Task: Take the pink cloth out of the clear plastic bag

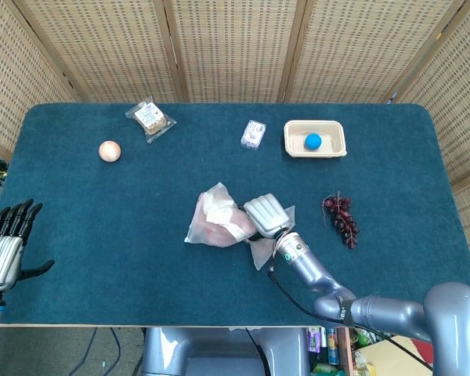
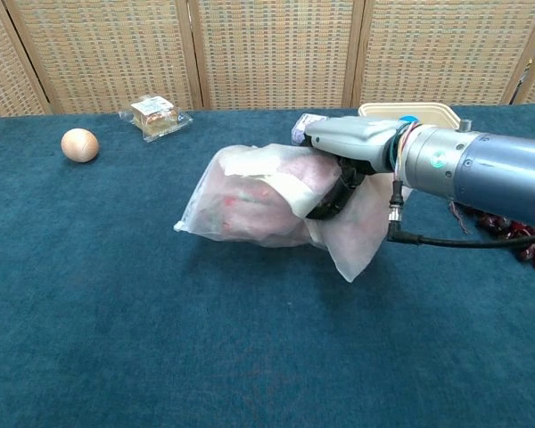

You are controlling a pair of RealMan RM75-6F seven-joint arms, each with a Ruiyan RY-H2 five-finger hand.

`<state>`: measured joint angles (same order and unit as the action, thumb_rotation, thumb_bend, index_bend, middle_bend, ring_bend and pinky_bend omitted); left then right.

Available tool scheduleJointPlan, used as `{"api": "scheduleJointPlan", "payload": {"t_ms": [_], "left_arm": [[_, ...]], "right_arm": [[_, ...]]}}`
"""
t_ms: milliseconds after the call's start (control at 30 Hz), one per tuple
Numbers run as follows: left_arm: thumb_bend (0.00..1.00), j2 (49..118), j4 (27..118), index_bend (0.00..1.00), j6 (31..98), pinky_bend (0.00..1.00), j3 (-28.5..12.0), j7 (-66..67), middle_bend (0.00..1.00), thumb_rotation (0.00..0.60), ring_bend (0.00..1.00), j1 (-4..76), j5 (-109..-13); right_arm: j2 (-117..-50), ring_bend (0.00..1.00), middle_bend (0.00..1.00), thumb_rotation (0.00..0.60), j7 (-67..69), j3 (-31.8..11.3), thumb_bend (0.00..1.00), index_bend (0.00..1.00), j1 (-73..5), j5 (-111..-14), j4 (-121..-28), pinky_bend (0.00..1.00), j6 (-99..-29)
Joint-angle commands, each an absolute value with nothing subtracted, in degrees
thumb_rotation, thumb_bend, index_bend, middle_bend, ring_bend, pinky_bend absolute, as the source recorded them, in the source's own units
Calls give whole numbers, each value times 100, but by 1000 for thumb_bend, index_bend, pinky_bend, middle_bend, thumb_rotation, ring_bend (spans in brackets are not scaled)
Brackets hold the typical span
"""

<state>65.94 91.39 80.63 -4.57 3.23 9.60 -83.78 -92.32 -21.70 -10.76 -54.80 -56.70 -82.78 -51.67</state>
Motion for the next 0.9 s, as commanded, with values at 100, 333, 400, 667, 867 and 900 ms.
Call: {"api": "scheduleJointPlan", "payload": {"t_ms": [100,333,400,667,867,900], "left_arm": [[113,6249,9285,0,7575,0,-753,-218,0,600,0,1499,-8554],[113,5889,9188,94,6836,0,-1025,-1465,0,600,0,2359,-9019],[113,5860,9214,161,6534,0,-1051,-1778,0,600,0,2600,-9010],[113,6079,9215,365,5946,0,-1123,-2029,0,600,0,3080,-8697],[113,6400,9082,366,5606,0,-1060,-1826,0,600,0,3300,-8447],[113,6483,9028,366,5562,0,-1053,-1802,0,600,0,3337,-8390]], "right_arm": [[-9253,518,658,600,-1333,-1064,544,595,-5398,-7071,-8387,671,-5566],[-9507,518,658,600,-1462,-1174,544,594,-5591,-7261,-8321,671,-5486],[-9575,518,659,600,-1541,-1231,544,595,-5633,-7205,-8308,671,-5451],[-9686,518,660,600,-1732,-1400,544,595,-5706,-6973,-8273,671,-5381],[-9709,518,662,600,-1746,-1480,543,594,-5695,-6788,-8196,671,-5345],[-9705,518,662,600,-1745,-1483,544,594,-5689,-6776,-8198,671,-5342]]}}
